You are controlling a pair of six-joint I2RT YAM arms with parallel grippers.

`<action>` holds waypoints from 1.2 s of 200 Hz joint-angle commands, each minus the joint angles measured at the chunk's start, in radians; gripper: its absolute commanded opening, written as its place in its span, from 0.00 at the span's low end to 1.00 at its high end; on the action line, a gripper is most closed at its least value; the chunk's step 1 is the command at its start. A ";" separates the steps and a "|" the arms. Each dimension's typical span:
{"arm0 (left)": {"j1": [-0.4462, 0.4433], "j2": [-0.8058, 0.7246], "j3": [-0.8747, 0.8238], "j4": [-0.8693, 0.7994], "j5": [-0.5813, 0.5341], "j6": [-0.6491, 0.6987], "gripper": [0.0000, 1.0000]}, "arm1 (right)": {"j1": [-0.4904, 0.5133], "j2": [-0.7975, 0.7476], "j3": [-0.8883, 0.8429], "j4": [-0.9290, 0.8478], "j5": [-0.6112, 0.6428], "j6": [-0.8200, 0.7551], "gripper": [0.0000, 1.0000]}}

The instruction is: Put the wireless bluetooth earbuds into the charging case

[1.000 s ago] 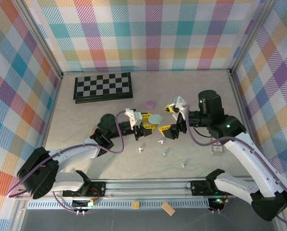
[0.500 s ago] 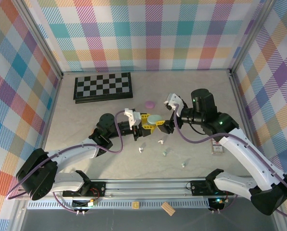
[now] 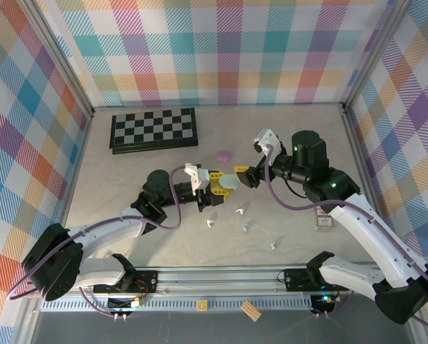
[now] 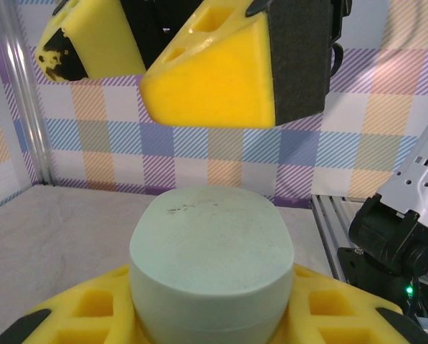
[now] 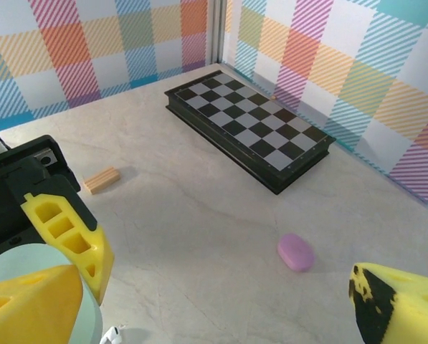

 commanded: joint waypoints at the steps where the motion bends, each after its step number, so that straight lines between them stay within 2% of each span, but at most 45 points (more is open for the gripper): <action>1: 0.001 -0.032 -0.014 0.023 0.005 0.001 0.34 | -0.003 -0.040 -0.007 0.019 -0.154 -0.061 0.98; 16: 0.001 -0.036 -0.014 0.022 0.006 0.004 0.34 | -0.002 -0.056 -0.022 -0.022 -0.282 -0.133 0.98; 33: 0.001 -0.041 -0.008 0.015 0.016 0.003 0.34 | -0.001 -0.044 -0.017 -0.077 -0.325 -0.160 0.98; 103: 0.001 -0.043 0.012 -0.003 0.031 0.008 0.34 | 0.025 0.004 -0.020 -0.083 -0.268 -0.174 0.98; 136: 0.001 -0.023 0.009 0.045 0.040 -0.024 0.34 | 0.028 0.025 -0.015 -0.087 -0.251 -0.179 0.98; 178: 0.001 -0.012 0.007 0.063 0.043 -0.037 0.34 | 0.028 0.028 -0.015 -0.075 -0.191 -0.184 0.98; 219: 0.001 -0.014 0.005 0.056 0.057 -0.035 0.34 | 0.027 -0.003 -0.044 0.051 0.021 -0.110 0.98; 240: 0.001 -0.017 0.007 0.054 0.068 -0.037 0.34 | 0.026 0.000 -0.041 0.074 0.066 -0.079 0.97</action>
